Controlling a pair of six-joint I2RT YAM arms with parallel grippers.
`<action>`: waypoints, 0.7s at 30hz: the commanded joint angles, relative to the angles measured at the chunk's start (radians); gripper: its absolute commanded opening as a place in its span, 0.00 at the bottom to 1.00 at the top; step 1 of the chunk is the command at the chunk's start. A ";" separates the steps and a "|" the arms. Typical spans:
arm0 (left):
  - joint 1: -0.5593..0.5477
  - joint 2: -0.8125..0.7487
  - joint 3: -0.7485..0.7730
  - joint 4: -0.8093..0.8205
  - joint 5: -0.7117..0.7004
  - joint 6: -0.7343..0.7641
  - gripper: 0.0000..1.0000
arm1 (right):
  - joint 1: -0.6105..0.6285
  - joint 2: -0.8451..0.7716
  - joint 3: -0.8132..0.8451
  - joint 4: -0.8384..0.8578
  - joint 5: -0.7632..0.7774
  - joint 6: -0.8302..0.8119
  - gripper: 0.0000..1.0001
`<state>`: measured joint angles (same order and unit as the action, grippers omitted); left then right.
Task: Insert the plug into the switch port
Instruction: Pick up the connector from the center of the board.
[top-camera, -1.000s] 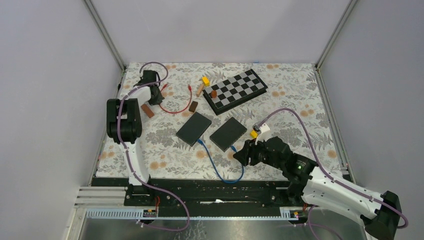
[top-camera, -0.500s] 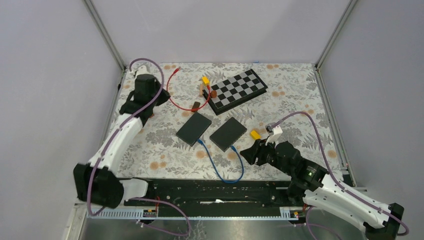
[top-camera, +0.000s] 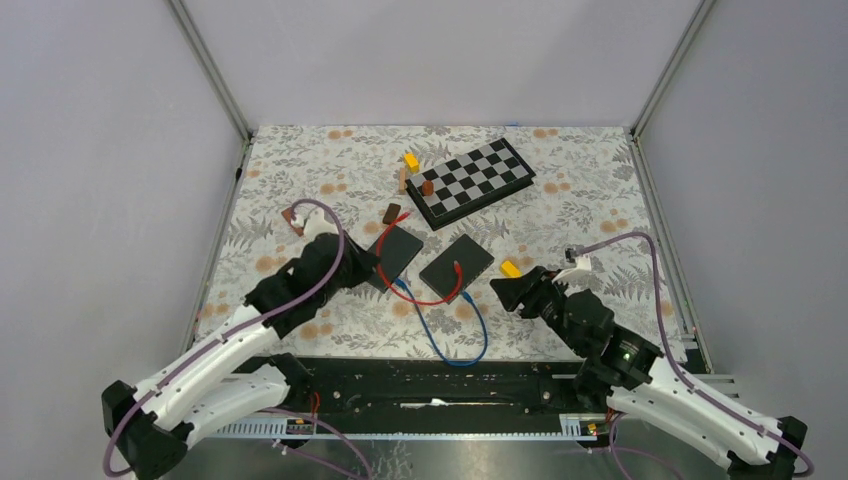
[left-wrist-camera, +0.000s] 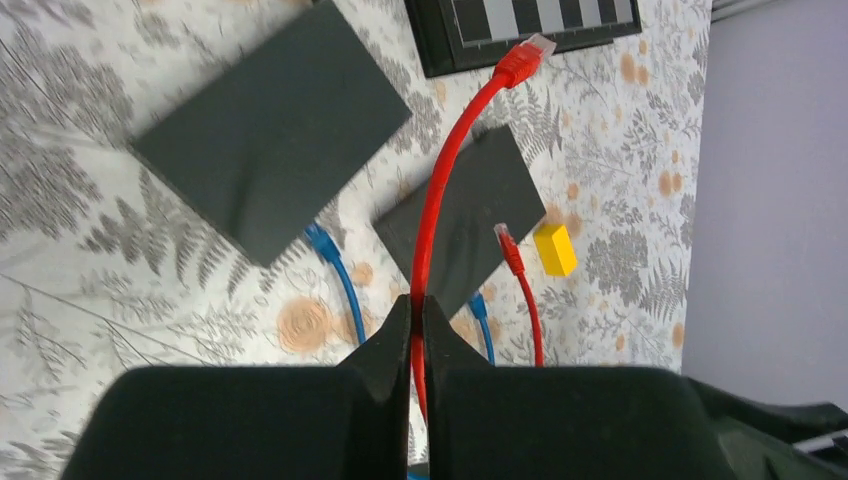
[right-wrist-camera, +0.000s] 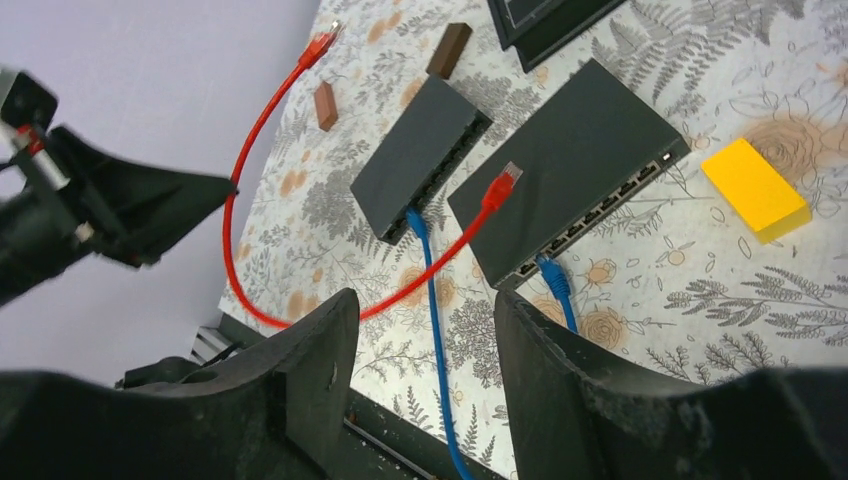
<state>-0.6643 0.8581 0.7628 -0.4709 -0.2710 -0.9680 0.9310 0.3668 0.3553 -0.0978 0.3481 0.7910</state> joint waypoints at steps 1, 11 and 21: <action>-0.154 -0.042 -0.055 -0.005 -0.188 -0.212 0.00 | 0.001 0.103 -0.015 0.076 0.076 0.096 0.60; -0.432 0.110 -0.037 0.000 -0.348 -0.337 0.00 | 0.001 0.332 -0.111 0.215 0.025 0.239 0.61; -0.460 0.137 -0.065 0.028 -0.358 -0.363 0.00 | 0.002 0.518 -0.139 0.280 -0.036 0.268 0.57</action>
<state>-1.1149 0.9993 0.7021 -0.4877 -0.5835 -1.2907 0.9314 0.8326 0.2146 0.1131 0.3264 1.0210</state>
